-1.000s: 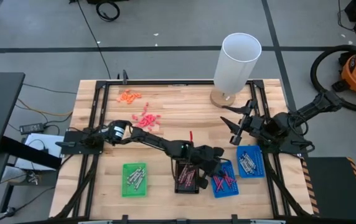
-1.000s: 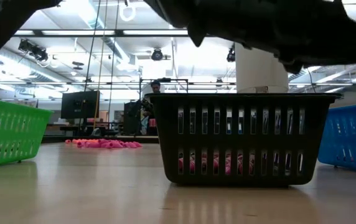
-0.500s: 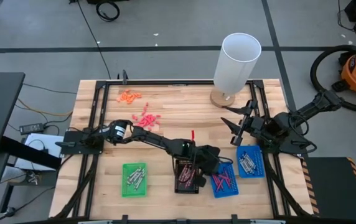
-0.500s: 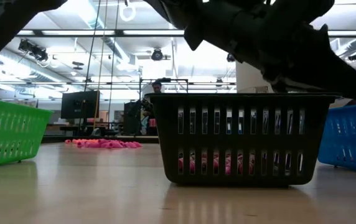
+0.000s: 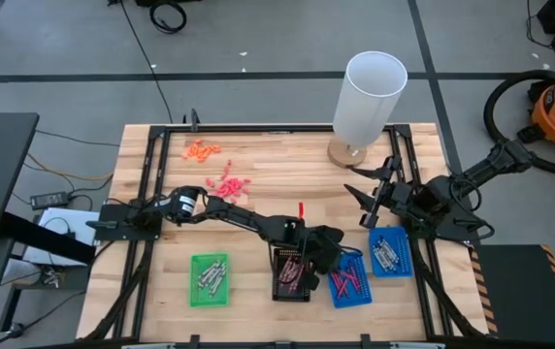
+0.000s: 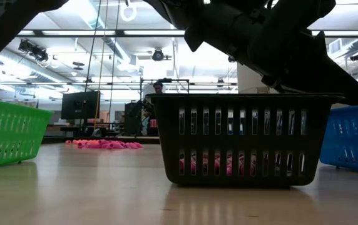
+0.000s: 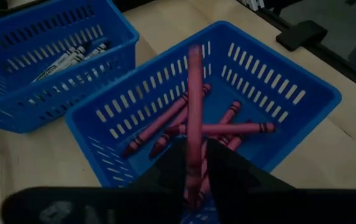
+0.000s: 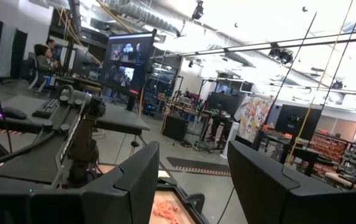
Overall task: Sort crayons
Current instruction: Put the red crayon into the left blue bin, then put the black crayon into the right blue bin
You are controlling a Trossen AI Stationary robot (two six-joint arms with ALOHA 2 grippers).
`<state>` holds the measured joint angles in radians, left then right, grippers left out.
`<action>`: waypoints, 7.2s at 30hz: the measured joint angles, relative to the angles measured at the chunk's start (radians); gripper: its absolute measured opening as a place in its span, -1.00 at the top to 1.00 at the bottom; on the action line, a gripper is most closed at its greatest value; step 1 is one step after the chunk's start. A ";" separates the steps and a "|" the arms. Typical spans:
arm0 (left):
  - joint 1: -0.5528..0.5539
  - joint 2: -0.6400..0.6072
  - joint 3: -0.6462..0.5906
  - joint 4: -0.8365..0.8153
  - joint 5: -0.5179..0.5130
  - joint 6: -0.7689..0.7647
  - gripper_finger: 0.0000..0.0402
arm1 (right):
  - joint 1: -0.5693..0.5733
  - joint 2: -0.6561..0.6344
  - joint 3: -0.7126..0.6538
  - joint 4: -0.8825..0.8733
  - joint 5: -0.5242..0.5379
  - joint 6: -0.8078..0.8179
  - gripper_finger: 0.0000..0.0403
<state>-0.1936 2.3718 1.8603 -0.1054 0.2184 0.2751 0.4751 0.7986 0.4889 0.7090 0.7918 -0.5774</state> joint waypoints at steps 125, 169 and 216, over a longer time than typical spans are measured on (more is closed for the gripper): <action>0.157 -0.718 -0.773 -0.200 -0.411 -0.223 0.91 | -0.203 0.085 0.000 -0.317 0.003 0.325 0.01; 0.249 -1.215 -1.451 0.362 -0.564 -0.081 0.91 | -0.892 0.951 0.661 -0.832 -0.473 0.841 0.01; 0.240 -1.213 -1.450 0.401 -0.562 -0.106 0.91 | -1.005 1.318 1.140 -1.120 -0.685 0.870 0.02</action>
<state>0.0463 1.1584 0.4107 0.2955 -0.3435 0.1694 -0.5303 2.1168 1.6287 -0.4115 0.1066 0.2923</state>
